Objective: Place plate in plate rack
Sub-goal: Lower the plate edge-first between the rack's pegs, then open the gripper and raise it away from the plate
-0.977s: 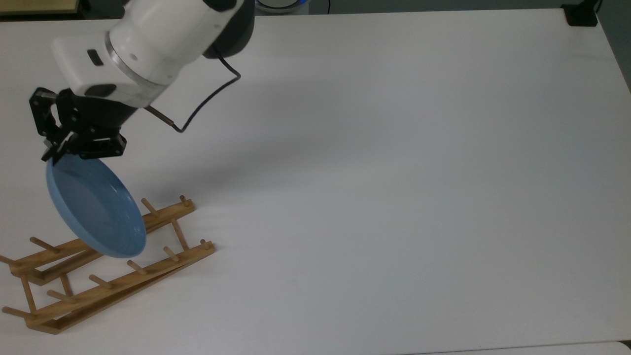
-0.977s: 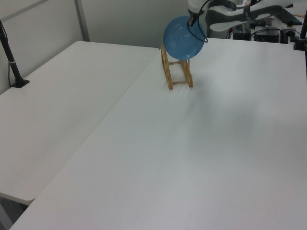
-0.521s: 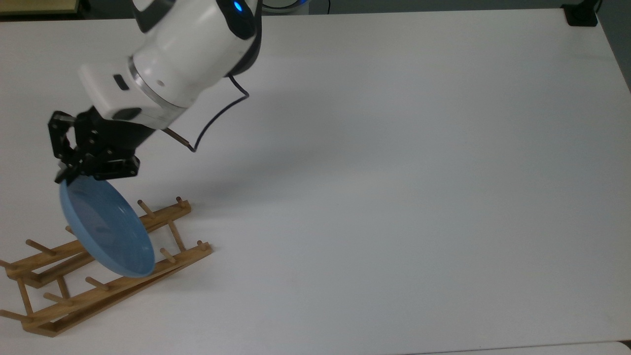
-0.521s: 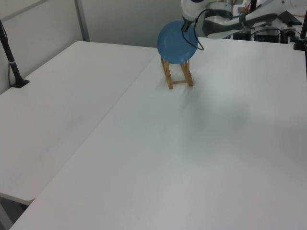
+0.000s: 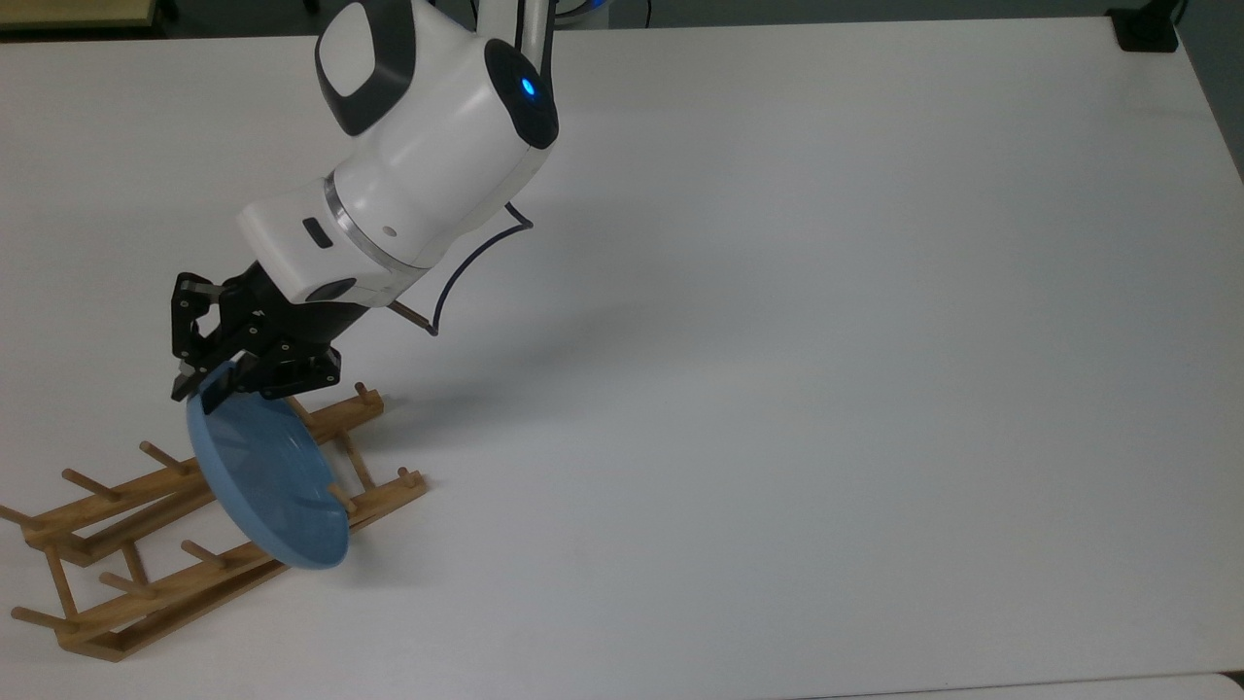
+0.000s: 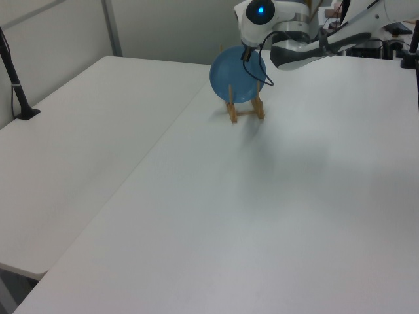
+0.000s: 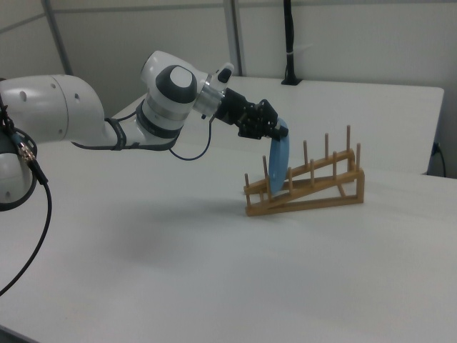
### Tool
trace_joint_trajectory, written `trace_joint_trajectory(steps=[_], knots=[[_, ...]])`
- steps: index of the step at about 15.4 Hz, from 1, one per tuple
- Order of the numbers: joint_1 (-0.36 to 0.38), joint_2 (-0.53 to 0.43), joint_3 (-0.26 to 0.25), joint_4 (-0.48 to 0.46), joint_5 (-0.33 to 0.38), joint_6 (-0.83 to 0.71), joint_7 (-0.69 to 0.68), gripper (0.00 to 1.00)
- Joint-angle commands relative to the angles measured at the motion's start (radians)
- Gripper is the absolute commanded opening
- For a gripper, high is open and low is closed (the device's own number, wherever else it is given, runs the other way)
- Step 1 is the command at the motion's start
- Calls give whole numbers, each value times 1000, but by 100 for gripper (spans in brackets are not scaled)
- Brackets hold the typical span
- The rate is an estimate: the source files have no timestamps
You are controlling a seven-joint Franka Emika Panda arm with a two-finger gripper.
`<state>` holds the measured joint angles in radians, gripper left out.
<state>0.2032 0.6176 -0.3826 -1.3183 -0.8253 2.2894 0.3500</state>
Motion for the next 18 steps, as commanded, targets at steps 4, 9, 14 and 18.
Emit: trace_joint_trajectory(steps=[4,9,14,18], knots=[[-11,-25,-22,-9,8,99,32,100],[-24,-137,72,-65,164,87,20,100],[-112,-269,307,-140,453,-169,11,100],[-166,-399,393,-202,774,-425,-87,100]])
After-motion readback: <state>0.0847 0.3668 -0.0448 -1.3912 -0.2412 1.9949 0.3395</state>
